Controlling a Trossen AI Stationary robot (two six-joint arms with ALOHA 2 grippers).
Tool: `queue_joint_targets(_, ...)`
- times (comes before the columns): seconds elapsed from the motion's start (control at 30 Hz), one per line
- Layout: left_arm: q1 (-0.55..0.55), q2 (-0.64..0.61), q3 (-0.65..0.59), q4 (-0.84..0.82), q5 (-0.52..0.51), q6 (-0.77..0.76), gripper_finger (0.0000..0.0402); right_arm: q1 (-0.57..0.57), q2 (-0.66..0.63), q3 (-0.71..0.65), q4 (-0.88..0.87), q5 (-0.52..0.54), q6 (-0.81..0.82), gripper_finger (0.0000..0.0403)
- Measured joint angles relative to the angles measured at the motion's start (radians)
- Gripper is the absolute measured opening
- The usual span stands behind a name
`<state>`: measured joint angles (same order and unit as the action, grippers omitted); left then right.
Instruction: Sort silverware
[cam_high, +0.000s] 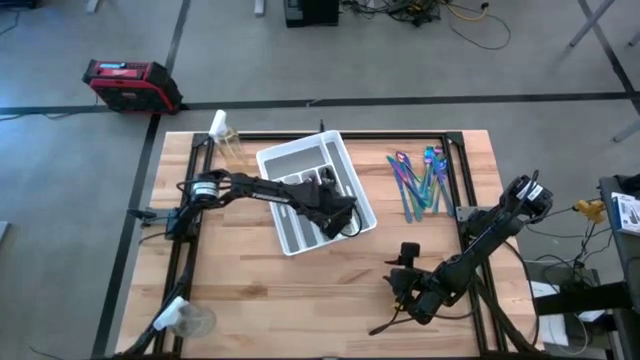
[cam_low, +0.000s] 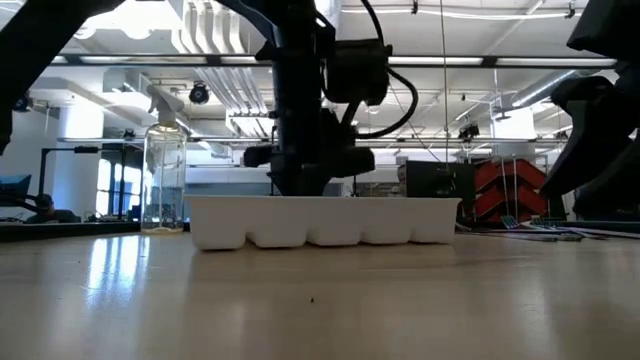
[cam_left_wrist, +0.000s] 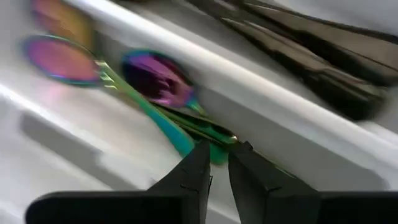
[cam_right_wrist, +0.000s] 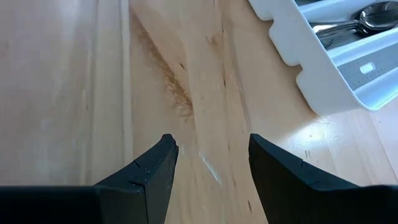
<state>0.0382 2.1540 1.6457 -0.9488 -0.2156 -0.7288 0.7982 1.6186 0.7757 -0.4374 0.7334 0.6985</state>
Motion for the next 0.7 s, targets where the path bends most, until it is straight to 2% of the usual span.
queue_joint_targets(0.07,0.000,0.000,-0.002,0.012,0.104,0.053,0.0036,0.000,0.000,0.000,-0.002,-0.001,-0.001,0.0181)
queue_joint_targets(0.17,-0.019,-0.003,-0.001,0.043,0.144,0.101,0.0031,-0.003,0.000,0.000,0.001,0.000,-0.010,0.0181)
queue_joint_targets(0.23,-0.026,-0.024,0.014,0.046,0.109,0.117,0.0028,-0.011,0.000,0.000,0.002,0.000,-0.010,0.0181)
queue_joint_targets(0.37,-0.031,-0.064,0.038,0.055,-0.166,0.084,0.0027,-0.018,0.000,0.000,0.001,0.000,-0.006,0.0181)
queue_joint_targets(0.4,-0.031,-0.064,0.037,0.046,-0.200,0.062,0.0027,-0.020,0.000,0.000,0.002,0.000,-0.002,0.0181)
queue_joint_targets(0.6,0.000,-0.052,-0.019,0.012,-0.170,-0.060,0.0025,-0.033,0.000,0.000,0.000,-0.007,0.025,0.0181)
queue_joint_targets(0.7,0.011,-0.040,-0.079,0.049,-0.095,-0.080,0.0025,-0.040,-0.001,0.000,-0.001,-0.003,0.025,0.0181)
